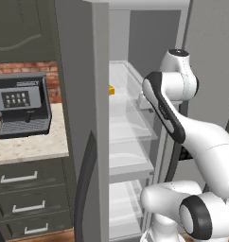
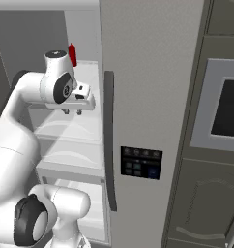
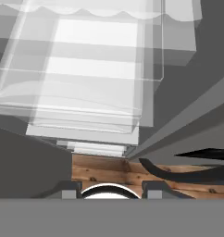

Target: Pick the cheese from the fridge and the cheese grater from the cabinet and place them next to the salad bowl.

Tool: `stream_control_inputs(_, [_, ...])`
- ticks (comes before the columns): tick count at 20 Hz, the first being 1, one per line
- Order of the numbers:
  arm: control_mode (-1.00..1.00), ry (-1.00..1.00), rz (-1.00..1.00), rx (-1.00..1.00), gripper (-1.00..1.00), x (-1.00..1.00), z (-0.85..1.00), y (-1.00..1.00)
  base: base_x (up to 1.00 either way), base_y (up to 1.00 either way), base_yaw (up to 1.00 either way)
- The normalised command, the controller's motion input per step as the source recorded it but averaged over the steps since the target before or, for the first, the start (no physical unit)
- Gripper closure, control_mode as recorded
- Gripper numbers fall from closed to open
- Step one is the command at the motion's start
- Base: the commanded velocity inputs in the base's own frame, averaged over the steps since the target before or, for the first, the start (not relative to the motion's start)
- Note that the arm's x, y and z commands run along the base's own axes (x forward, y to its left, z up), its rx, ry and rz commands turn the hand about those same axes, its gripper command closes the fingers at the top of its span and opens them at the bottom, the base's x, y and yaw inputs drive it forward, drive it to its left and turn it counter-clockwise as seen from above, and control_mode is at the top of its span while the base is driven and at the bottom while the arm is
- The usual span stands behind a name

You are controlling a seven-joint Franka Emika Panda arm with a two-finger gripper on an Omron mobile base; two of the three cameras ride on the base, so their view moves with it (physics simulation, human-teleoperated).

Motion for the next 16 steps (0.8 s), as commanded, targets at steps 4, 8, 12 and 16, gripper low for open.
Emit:
stream_control_inputs(4, [-1.0,-0.05,0.0,0.0,-1.0,0.0,0.02,0.23,0.0,0.0,0.0])
stream_control_inputs(8, [-1.0,-0.03,0.01,0.0,-1.0,0.09,0.25,0.58,0.0,0.0,0.0])
stream_control_inputs(12, [-1.0,0.0,0.01,0.0,-1.0,0.38,0.38,0.62,0.0,0.0,0.0])
stream_control_inputs(16, [-1.0,0.0,0.01,0.0,-1.0,0.45,0.42,0.36,0.0,0.0,0.0])
